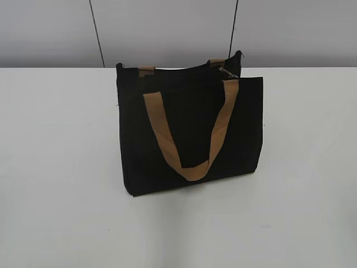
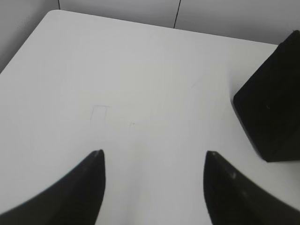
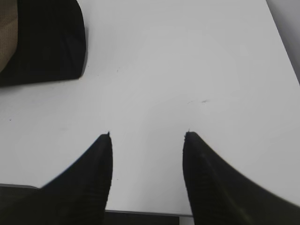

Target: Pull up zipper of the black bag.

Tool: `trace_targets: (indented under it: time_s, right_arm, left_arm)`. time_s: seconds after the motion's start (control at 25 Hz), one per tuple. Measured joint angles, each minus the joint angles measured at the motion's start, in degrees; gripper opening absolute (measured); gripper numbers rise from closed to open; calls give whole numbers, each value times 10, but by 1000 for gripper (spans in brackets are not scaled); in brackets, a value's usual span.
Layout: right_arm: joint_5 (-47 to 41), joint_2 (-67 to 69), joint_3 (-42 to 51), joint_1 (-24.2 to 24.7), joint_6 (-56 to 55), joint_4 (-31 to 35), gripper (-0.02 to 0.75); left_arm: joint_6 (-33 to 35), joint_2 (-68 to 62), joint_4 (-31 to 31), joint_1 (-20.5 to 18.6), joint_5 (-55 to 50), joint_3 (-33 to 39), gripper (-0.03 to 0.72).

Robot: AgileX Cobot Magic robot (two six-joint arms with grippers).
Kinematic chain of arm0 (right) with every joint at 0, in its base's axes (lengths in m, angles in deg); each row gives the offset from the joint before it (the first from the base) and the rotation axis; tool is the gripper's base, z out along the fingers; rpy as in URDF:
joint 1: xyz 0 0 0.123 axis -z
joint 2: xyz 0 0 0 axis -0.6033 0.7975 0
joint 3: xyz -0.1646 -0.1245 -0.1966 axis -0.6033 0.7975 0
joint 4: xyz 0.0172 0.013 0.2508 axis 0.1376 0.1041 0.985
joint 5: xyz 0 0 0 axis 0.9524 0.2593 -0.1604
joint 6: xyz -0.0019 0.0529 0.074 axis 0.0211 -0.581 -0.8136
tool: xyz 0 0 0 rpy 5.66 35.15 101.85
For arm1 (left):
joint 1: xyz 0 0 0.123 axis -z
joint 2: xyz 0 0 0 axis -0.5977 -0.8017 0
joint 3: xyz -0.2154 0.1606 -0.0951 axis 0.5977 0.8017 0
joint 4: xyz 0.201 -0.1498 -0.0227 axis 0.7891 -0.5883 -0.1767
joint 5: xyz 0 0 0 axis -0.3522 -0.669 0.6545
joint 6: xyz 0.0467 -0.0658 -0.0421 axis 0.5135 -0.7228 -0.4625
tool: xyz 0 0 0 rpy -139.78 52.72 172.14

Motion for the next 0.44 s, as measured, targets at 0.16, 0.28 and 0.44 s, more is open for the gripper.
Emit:
trace_targets:
  time_s: [0.16,0.28,0.44]
  right_arm:
    - [0,0,0,0,0,0,382]
    - [0,0,0,0,0,0,382]
    - [0,0,0,0,0,0,382]
  left_arm:
    - [0,0,0,0,0,0,495]
    - [0,0,0,0,0,0,495]
    - [0,0,0,0,0,0,495]
